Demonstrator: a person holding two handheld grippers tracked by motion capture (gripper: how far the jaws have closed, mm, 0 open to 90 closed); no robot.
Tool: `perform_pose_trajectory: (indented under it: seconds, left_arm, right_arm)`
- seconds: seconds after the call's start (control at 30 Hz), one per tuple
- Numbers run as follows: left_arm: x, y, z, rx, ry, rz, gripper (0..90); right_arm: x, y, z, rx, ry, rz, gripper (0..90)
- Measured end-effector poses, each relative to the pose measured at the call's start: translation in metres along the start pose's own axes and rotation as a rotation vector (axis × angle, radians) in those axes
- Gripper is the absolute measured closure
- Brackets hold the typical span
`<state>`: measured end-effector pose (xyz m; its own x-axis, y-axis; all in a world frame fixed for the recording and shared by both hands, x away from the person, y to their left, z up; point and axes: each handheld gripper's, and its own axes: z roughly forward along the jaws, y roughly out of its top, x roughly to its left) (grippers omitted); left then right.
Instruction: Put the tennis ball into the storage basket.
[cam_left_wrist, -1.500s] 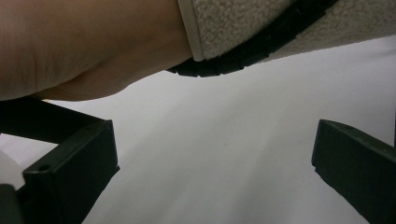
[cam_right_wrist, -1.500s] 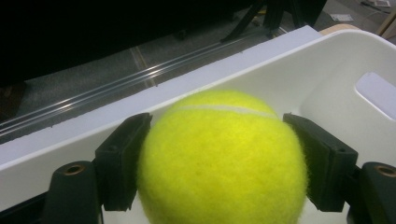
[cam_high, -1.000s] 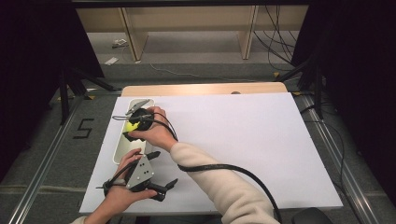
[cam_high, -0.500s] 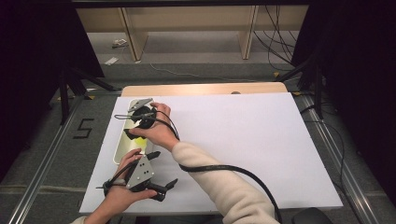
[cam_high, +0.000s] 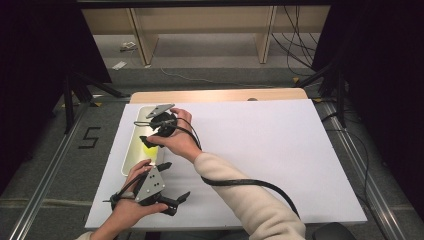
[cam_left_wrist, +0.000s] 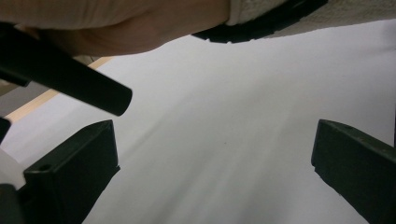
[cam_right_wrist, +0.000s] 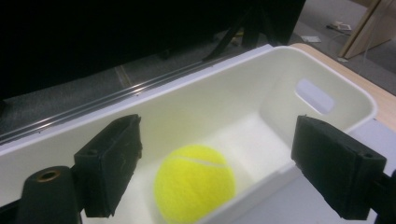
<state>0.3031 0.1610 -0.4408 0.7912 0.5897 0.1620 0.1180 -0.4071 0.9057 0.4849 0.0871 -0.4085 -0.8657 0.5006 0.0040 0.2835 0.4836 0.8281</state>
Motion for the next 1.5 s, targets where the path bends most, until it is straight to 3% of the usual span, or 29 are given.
perform_pose_trajectory:
  seconds: [1.5]
  left_arm:
    - [0.001,-0.002,0.001,0.01,0.005,-0.005,0.0]
  right_arm:
    - [-0.053,-0.056,-0.093,-0.033,-0.122,0.098,18.2]
